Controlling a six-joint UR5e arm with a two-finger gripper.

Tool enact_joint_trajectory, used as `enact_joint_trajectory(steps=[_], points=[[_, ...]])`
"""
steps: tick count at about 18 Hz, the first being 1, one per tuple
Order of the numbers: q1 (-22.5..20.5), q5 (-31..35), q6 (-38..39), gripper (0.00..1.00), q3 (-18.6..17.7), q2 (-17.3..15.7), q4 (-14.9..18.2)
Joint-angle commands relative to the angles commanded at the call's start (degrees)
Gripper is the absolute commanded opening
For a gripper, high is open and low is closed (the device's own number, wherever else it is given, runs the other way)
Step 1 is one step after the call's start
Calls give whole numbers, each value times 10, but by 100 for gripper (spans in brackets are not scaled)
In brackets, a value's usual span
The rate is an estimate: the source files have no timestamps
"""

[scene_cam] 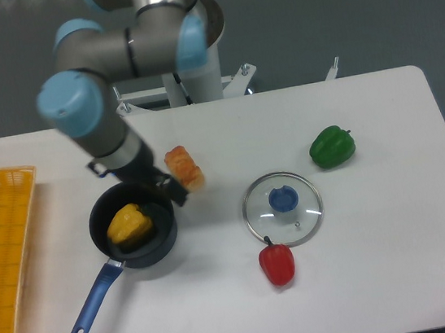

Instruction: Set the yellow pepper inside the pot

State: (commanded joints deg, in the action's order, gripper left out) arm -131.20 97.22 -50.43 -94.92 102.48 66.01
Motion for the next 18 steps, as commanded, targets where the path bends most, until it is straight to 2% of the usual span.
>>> enact_joint_trajectory(steps=[8, 18], points=[[-107, -48, -113, 100, 15, 3, 0], [-204, -48, -329, 100, 18, 53, -3]])
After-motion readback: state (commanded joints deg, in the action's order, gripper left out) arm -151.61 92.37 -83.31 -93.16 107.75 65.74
